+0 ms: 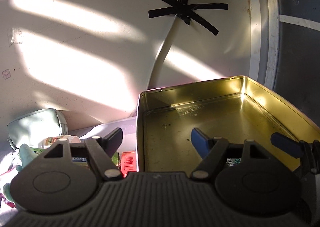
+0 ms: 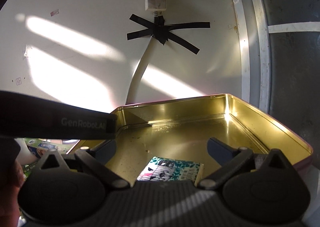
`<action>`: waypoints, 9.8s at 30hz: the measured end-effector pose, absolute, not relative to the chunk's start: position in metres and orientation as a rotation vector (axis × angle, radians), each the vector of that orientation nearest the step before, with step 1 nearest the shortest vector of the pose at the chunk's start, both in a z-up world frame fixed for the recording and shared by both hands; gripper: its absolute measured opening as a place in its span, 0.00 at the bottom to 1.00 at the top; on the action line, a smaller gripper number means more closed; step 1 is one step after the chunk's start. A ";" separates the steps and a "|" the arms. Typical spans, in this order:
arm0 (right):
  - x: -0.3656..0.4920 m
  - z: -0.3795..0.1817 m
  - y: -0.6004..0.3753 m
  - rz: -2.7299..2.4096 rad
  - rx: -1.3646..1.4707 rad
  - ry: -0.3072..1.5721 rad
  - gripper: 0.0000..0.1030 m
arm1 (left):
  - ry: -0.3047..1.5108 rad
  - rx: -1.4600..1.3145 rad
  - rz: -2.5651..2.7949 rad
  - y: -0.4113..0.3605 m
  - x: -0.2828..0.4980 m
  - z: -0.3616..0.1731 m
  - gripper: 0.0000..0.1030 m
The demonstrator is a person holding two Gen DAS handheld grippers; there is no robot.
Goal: Organize objects
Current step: 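Lower the tissue pack into the tin and open the left gripper, then grasp the green medicine box with the left gripper, then place the green box into the tin and release the left gripper, then grasp the teal plush toy with the left gripper, then drop the teal plush toy into the tin, opening the left gripper, then grasp the pink wallet with the left gripper, then lower the pink wallet into the tin and open the left gripper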
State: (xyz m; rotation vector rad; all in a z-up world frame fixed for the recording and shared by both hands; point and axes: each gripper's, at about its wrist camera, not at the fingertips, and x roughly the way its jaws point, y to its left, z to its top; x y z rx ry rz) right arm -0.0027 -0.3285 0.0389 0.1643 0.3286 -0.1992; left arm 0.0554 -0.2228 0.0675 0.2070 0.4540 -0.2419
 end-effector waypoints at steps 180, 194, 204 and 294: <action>-0.019 0.014 -0.185 0.413 0.039 0.639 0.32 | 0.695 -0.190 -0.520 -0.006 0.001 0.025 0.53; -0.072 0.072 -0.298 0.031 0.068 0.318 0.32 | 0.409 0.028 -0.820 -0.148 0.004 0.100 0.53; -0.039 0.048 -0.355 -0.109 0.109 0.353 0.36 | 0.416 0.104 -0.816 -0.214 0.035 0.081 0.59; -0.011 0.030 -0.382 -0.326 -0.003 0.294 0.39 | 0.537 0.089 -0.661 -0.278 0.078 0.049 0.32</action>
